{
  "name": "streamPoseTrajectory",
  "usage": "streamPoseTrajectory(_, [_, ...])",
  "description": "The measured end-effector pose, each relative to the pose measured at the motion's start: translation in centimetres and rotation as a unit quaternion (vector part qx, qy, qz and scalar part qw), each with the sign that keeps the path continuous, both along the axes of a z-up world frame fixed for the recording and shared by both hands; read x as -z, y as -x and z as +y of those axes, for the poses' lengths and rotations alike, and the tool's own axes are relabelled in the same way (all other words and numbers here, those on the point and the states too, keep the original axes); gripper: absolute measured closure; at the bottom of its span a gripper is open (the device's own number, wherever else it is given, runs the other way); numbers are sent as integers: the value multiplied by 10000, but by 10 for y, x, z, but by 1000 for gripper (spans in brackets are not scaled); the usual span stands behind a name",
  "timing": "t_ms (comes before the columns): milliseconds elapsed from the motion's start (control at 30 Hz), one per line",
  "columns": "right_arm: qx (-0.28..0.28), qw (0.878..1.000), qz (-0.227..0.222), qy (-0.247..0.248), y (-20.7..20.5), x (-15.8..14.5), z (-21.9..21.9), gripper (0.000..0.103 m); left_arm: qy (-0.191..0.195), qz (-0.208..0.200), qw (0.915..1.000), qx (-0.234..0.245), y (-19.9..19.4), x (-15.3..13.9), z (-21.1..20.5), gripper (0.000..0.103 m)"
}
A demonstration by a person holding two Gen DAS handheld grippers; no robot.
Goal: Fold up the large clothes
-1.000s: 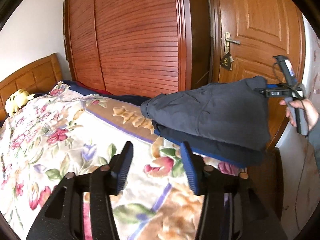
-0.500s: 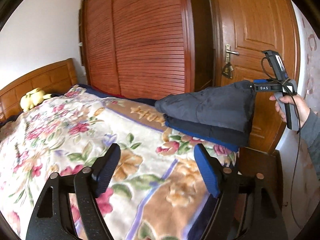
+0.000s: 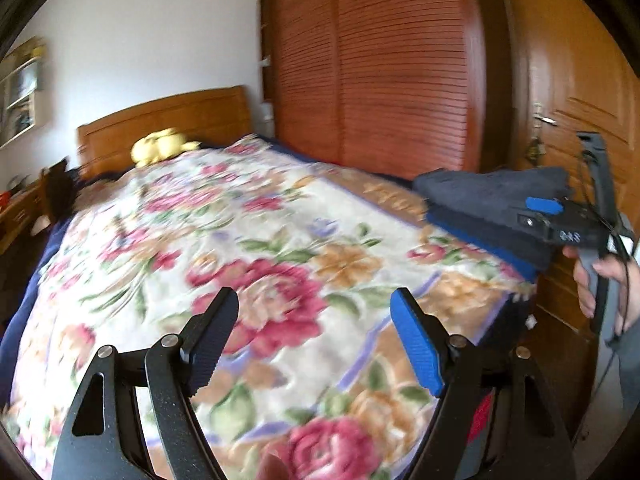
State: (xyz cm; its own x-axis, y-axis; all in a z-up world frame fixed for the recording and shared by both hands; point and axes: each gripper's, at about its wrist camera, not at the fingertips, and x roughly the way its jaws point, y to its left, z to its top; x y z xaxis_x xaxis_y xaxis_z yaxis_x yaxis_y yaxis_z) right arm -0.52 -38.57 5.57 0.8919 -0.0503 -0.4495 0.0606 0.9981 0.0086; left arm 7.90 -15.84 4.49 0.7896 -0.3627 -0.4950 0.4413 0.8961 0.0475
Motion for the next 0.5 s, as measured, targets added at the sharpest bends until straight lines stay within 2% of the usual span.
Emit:
streamPoseTrajectory(267, [-799, 9967, 36, -125, -4, 26, 67, 16, 76, 225, 9962, -832, 10, 29, 62, 24])
streamPoseTrajectory(500, [-1348, 9906, -94, -198, -13, 34, 103, 16, 115, 159, 9904, -1368, 26, 31, 102, 24])
